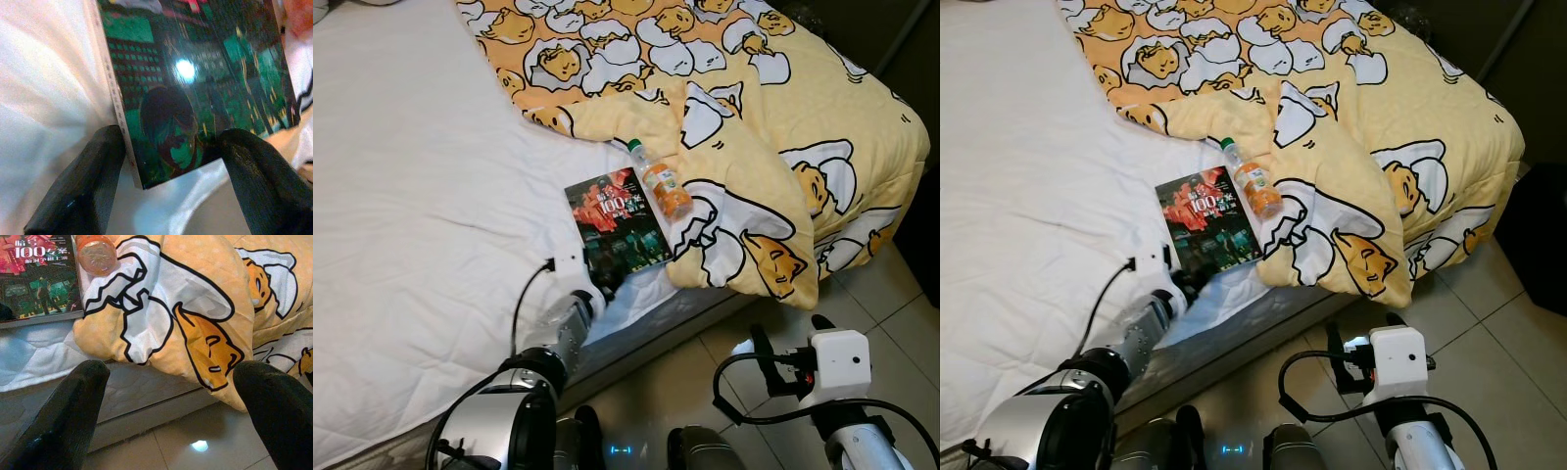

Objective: Clean up the room

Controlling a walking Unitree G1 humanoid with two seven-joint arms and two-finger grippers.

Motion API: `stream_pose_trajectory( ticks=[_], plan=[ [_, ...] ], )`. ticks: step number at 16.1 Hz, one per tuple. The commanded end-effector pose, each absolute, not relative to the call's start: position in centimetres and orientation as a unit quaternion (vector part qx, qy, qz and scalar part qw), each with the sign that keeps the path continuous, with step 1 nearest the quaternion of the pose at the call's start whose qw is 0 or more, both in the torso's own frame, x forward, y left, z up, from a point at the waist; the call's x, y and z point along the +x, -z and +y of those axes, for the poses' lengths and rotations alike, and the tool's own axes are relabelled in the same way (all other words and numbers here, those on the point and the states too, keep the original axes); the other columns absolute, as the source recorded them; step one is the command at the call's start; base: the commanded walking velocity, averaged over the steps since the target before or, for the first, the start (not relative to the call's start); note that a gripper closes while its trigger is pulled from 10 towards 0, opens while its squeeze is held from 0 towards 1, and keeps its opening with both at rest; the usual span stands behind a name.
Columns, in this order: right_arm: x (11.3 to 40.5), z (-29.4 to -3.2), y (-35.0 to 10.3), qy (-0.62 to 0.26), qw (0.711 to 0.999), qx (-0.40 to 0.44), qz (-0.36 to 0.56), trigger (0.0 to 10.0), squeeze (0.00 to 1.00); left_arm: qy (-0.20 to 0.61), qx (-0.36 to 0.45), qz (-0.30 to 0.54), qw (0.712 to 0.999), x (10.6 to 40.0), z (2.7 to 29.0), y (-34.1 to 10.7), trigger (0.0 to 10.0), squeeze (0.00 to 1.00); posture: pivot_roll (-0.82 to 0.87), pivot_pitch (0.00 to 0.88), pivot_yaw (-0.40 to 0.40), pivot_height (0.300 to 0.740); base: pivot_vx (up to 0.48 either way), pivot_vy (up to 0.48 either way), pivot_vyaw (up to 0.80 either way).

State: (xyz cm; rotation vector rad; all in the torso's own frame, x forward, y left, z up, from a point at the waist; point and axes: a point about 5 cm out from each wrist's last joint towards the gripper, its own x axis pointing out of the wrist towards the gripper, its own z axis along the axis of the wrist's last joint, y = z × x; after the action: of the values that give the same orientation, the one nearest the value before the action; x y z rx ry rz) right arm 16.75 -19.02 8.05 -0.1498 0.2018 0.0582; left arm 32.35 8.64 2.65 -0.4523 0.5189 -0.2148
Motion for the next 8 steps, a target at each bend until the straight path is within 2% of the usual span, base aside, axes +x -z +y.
stream_pose_trajectory(
  ticks=[1,2,4,6,8],
  plan=[
    [16.55,-18.89,-8.25,-0.029,0.992,-0.070,0.102,10.0,0.00,0.116,-0.231,0.276,0.926,31.79,7.82,-2.08,5.3,0.00,-0.29,0.217,0.030,0.736,0.000,0.000,0.00],
    [16.55,-18.77,-8.15,-0.031,0.992,-0.069,0.103,10.0,0.00,0.115,-0.246,0.279,0.921,31.73,7.42,-2.09,0.0,0.00,-0.29,0.214,0.031,0.736,0.000,0.000,0.00],
    [16.61,-18.69,-8.09,-0.032,0.992,-0.068,0.103,10.0,0.00,0.103,-0.282,0.279,0.912,31.82,7.28,-2.20,0.0,0.00,-0.29,0.208,0.033,0.736,0.000,0.000,0.00],
    [16.73,-18.56,-8.01,-0.032,0.992,-0.066,0.103,10.0,0.00,0.068,-0.375,0.259,0.888,32.33,7.64,-2.72,0.0,0.00,-0.29,0.196,0.037,0.736,0.000,0.000,0.00],
    [16.83,-18.45,-7.95,-0.033,0.992,-0.064,0.103,10.0,0.00,0.058,-0.398,0.249,0.881,32.45,7.72,-2.88,0.0,0.00,-0.29,0.192,0.036,0.736,0.000,0.000,0.00]
  ],
)
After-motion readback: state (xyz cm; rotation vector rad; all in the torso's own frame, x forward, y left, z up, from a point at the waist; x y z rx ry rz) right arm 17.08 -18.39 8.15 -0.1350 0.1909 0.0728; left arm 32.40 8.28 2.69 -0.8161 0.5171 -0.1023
